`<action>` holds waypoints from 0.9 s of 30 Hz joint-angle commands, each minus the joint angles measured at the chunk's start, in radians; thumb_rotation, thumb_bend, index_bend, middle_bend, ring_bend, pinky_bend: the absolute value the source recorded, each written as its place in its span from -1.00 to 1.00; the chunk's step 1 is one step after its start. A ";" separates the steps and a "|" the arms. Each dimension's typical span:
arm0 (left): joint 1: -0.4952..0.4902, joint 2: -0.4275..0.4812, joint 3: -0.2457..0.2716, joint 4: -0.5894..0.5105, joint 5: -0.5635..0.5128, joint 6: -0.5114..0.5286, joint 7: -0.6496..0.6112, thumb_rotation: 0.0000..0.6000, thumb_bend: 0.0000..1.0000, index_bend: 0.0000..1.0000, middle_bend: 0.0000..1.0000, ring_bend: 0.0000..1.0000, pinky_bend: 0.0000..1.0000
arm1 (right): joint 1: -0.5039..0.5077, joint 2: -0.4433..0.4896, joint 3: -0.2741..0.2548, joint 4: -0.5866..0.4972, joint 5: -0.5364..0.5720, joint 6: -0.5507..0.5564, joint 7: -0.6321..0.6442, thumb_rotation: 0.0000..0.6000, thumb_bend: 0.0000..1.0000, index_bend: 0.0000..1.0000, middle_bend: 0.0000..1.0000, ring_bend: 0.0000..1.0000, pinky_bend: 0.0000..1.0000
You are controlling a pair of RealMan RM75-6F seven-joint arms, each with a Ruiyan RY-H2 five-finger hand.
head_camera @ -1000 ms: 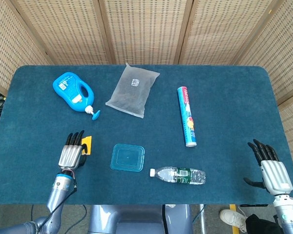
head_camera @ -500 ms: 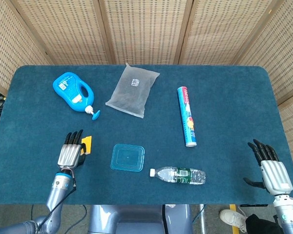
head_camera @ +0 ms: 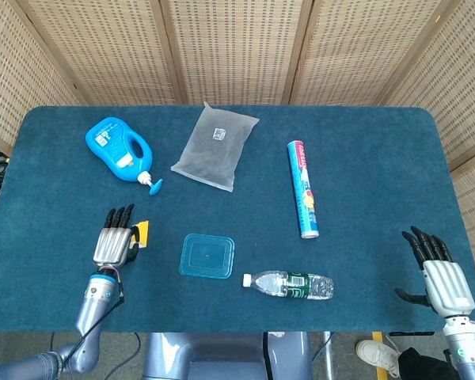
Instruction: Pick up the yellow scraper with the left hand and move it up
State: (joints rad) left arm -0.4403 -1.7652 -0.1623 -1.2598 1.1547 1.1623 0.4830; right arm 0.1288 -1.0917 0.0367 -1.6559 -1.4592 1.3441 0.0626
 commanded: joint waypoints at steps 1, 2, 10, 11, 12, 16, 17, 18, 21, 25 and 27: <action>-0.009 0.005 -0.009 -0.002 -0.006 -0.005 0.003 1.00 -0.06 0.16 -1.00 -1.00 -1.00 | 0.001 -0.001 0.000 0.001 0.001 -0.001 -0.001 1.00 -1.00 -1.00 -1.00 -1.00 -1.00; -0.012 0.006 -0.012 0.000 -0.009 -0.008 0.005 1.00 -0.06 0.16 -1.00 -1.00 -1.00 | 0.001 -0.001 0.000 0.001 0.002 -0.002 -0.002 1.00 -1.00 -1.00 -1.00 -1.00 -1.00; -0.037 0.009 -0.032 0.019 -0.033 -0.030 0.019 1.00 -0.06 0.16 -1.00 -1.00 -1.00 | 0.003 -0.005 0.001 0.003 0.006 -0.008 -0.009 1.00 -1.00 -1.00 -1.00 -1.00 -1.00; -0.043 0.009 -0.037 0.025 -0.038 -0.034 0.021 1.00 -0.06 0.16 -1.00 -1.00 -1.00 | 0.004 -0.006 0.001 0.003 0.007 -0.009 -0.010 1.00 -1.00 -1.00 -1.00 -1.00 -1.00; -0.046 0.009 -0.039 0.028 -0.040 -0.037 0.022 1.00 -0.06 0.16 -1.00 -1.00 -1.00 | 0.004 -0.006 0.001 0.003 0.008 -0.010 -0.011 1.00 -1.00 -1.00 -1.00 -1.00 -1.00; -0.067 0.007 -0.055 0.050 -0.057 -0.057 0.028 1.00 -0.06 0.16 -1.00 -1.00 -1.00 | 0.007 -0.009 0.000 0.006 0.012 -0.017 -0.017 1.00 -1.00 -1.00 -1.00 -1.00 -1.00; -0.073 0.006 -0.059 0.056 -0.062 -0.062 0.030 1.00 -0.06 0.16 -1.00 -1.00 -1.00 | 0.008 -0.010 0.000 0.006 0.014 -0.019 -0.018 1.00 -1.00 -1.00 -1.00 -1.00 -1.00; -0.081 0.005 -0.065 0.062 -0.067 -0.067 0.033 1.00 -0.06 0.16 -1.00 -1.00 -1.00 | 0.009 -0.011 0.001 0.007 0.016 -0.022 -0.020 1.00 -1.00 -1.00 -1.00 -1.00 -1.00; -0.114 0.001 -0.088 0.089 -0.080 -0.088 0.048 1.00 -0.06 0.16 -1.00 -1.00 -1.00 | 0.013 -0.015 0.003 0.014 0.029 -0.035 -0.020 1.00 -1.00 -1.00 -1.00 -1.00 -1.00; -0.137 -0.005 -0.100 0.112 -0.096 -0.101 0.058 1.00 -0.06 0.16 -1.00 -1.00 -1.00 | 0.017 -0.018 0.005 0.020 0.035 -0.043 -0.019 1.00 -1.00 -1.00 -1.00 -1.00 -1.00; -0.148 -0.007 -0.105 0.120 -0.103 -0.105 0.061 1.00 -0.06 0.16 -1.00 -1.00 -1.00 | 0.018 -0.019 0.005 0.022 0.038 -0.047 -0.018 1.00 -1.00 -1.00 -1.00 -1.00 -1.00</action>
State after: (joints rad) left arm -0.5854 -1.7707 -0.2648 -1.1416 1.0540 1.0591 0.5424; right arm 0.1468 -1.1101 0.0420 -1.6341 -1.4213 1.2974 0.0443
